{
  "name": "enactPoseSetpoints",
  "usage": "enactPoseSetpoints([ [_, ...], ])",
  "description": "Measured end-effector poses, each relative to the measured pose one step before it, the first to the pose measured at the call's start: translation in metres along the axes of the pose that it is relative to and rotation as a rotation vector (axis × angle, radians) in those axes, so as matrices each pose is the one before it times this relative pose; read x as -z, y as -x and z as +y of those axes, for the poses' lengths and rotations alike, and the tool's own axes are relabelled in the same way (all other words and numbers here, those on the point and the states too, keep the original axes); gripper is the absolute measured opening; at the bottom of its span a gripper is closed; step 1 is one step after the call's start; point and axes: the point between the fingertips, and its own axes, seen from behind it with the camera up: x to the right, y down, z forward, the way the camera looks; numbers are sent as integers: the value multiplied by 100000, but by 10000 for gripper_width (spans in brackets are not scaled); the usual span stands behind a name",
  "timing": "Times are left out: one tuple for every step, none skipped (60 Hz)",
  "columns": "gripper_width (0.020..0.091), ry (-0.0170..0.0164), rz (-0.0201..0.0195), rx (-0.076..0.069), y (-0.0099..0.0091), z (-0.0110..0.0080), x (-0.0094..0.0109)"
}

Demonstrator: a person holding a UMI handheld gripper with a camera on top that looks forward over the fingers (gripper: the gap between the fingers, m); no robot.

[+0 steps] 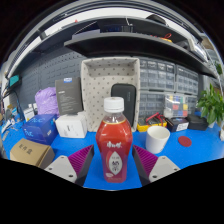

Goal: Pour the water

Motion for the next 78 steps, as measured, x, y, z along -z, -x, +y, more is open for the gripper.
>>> enactPoseSetpoints([
  [776, -597, -91, 67, 24, -179, -270],
  [764, -822, -37, 165, 39, -204, -235],
  [746, -1024, 7, 167, 14, -230, -234],
  [728, -1175, 56, 208, -4, -255, -232],
  [710, -1095, 35, 241, 18, -228, -215],
  [647, -771, 100, 172, -34, -114, -227],
  [584, -270, 173, -32, -7, -6, -196],
  [522, 73, 268, -87, -38, 70, -206],
  [459, -461, 892, 305, -234, -30, -186],
  [463, -456, 677, 719, -183, -36, -110],
  [466, -541, 286, 549, -178, -57, -121],
  [448, -616, -219, -271, 1, -78, -47],
  [428, -261, -123, -602, -20, 5, -16],
  [421, -445, 268, -509, -103, -57, -23],
  [390, -401, 340, -544, -120, -27, -4],
  [390, -428, -36, -491, -46, -40, -6],
  [365, -475, -38, -499, -22, -47, 6],
  [345, -190, -125, 82, -24, -73, -63],
  [343, -372, -196, 419, -17, 30, 56],
  [308, -135, -488, 620, 129, 54, 53],
  [308, -202, -657, 817, 131, 144, -8],
  [303, -309, -104, 664, 59, -25, 13],
  [282, -97, -144, 308, 44, 22, -4],
  [282, -165, -84, -88, 5, 9, -1],
  [283, -297, -108, -287, 10, -25, 5],
  [283, -116, -269, -48, 21, -4, 13],
  [282, -86, -207, -13, -2, -6, 26],
  [282, -85, -259, -177, 16, -21, 10],
  [281, 55, -285, -254, 14, -8, 15],
  [282, 5, -295, -378, 0, 1, -50],
  [282, 39, -122, -492, -2, -25, 24],
  [279, 187, -143, -436, 4, -4, 18],
  [280, 241, -183, -353, -5, 2, -8],
  [280, 265, -217, -406, -12, -8, -29],
  [280, 288, -534, -651, -197, -41, -151],
  [280, 576, -73, -912, -82, -3, -62],
  [279, 624, -52, -1158, -41, -40, -73],
  [280, 674, -376, -1369, -1, -43, -126],
  [280, 710, -836, -1330, 27, -60, -129],
  [280, 577, -1114, -1430, 87, -111, -147],
  [280, 405, -1090, -1784, 67, -156, -199],
  [280, 410, -889, -2325, 132, -168, -218],
  [280, 250, -1044, -2604, -97, -270, -236],
  [280, 254, -929, -2748, 18, -265, -289],
  [280, 254, -926, -3081, 39, -234, -346],
  [281, 323, -842, -3400, 27, -253, -332],
  [280, 262, -716, -3581, 3, -257, -362],
  [279, 221, -609, -3681, -34, -298, -344],
  [280, 272, -207, -3844, 167, -267, -337],
  [279, 331, -474, -4208, -45, -276, -360],
  [280, 353, -529, -4544, -41, -267, -332],
  [282, 194, -414, -4477, -12, -271, -324],
  [282, -151, -458, -4256, -11, -310, -350],
  [281, -332, -445, -4298, -19, -348, -280],
  [280, -56, -321, -4761, -37, -307, -274],
  [279, 129, -312, -5072, 6, -261, -281],
  [279, 72, -574, -4794, 36, -244, -228],
  [280, -6, -741, -4423, 60, -253, -249],
  [282, -128, -32, -4422, 142, -251, -180],
  [281, -18, -392, -4374, -2, -252, -235],
  [282, -248, -432, -4127, -33, -223, -172],
  [281, -104, -557, -3895, 3, -237, -225],
  [281, 68, -396, -3960, -2, -215, -200],
  [280, 198, -132, -3963, -48, -152, -156],
  [280, 332, -193, -3876, -48, -95, -146],
  [279, 498, -425, -3789, -3, -40, -118],
  [279, 150, -6, -3765, 102, 63, -41],
  [279, -59, -378, -3673, 12, -160, -143],
  [281, -461, -532, -3657, 3, -184, -32],
  [279, -514, -653, -3484, 80, -209, -76],
  [282, -206, -828, -3569, 127, -129, -81],
  [283, -40, -1030, -3860, 175, -85, -49],
  [281, 92, -1008, -4044, 178, -79, -61],
  [281, -22, -958, -4126, 128, -56, -43],
  [279, -220, -985, -3836, 126, -113, -10],
  [279, -289, -698, -3418, 172, -115, 100],
  [280, -295, -948, -3422, 140, -118, -57],
  [281, 170, -556, -3607, 148, -75, 15],
])
